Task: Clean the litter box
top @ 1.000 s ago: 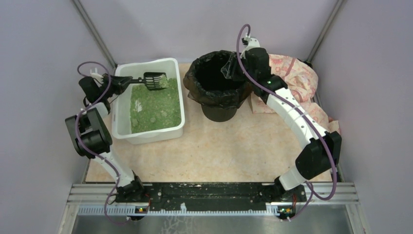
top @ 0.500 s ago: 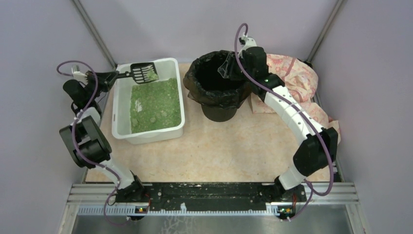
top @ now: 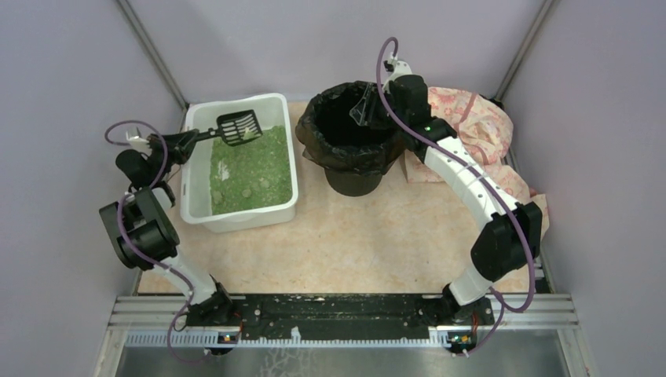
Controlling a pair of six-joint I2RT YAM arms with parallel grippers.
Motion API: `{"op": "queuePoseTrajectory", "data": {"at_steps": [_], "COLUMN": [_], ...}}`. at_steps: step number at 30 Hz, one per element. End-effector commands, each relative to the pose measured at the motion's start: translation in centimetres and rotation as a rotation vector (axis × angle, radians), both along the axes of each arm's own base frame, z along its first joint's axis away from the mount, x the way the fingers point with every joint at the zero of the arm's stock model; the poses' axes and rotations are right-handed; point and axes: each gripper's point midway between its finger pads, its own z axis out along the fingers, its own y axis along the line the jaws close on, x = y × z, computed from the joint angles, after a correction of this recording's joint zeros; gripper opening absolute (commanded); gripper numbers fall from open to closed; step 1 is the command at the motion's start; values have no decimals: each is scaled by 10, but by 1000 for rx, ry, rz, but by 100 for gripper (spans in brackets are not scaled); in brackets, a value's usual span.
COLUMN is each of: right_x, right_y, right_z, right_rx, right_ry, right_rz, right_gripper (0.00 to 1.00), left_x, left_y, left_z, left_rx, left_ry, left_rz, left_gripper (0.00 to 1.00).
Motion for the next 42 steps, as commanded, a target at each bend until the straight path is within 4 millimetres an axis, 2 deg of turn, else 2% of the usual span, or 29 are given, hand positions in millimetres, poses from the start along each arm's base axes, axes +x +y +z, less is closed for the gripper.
{"op": "queuePoseTrajectory", "data": {"at_steps": [1,2,5,8,11,12,15,16,18,20,24,30,34,40,42], "right_x": [0,-1,-1,-1,-2,-3,-1,-1,-2,-3,-4,-6,-7,-7,-8], "right_y": [-4,-3,-3,-4,-5,-6,-6,-5,-5,-7,-6,-9,-8,-8,-9], "right_z": [33,33,35,32,37,37,30,30,36,37,36,42,43,46,48], "right_rx": [43,44,49,43,35,34,23,21,29,26,17,20,24,20,17], "right_ry": [-86,-86,-90,-84,-92,-93,-79,-77,-89,-91,-84,-95,-97,-100,-105], "right_rz": [-12,-7,-7,-9,-10,-11,-9,-5,-3,-9,-2,-9,-4,0,-2], "right_gripper": [42,42,42,42,42,42,42,42,42,42,42,42,42,42,42], "left_x": [-3,-4,-8,-9,-15,-14,-7,-8,-11,-11,-5,2,11,28,33], "left_y": [12,11,27,15,41,40,13,14,28,36,32,24,7,-35,-50], "left_z": [15,14,8,9,-1,-4,-10,-12,-11,2,30,56,74,103,120], "left_rx": [27,30,39,26,14,10,33,40,41,20,-31,-81,-100,-108,-102], "left_ry": [-44,-43,-12,-29,9,16,28,35,37,2,-36,-29,-34,-68,-91], "left_rz": [45,45,90,53,128,114,59,71,100,107,112,105,66,8,-17], "left_gripper": [0,0,0,0,0,0,0,0,0,0,0,0,0,0,0]}}
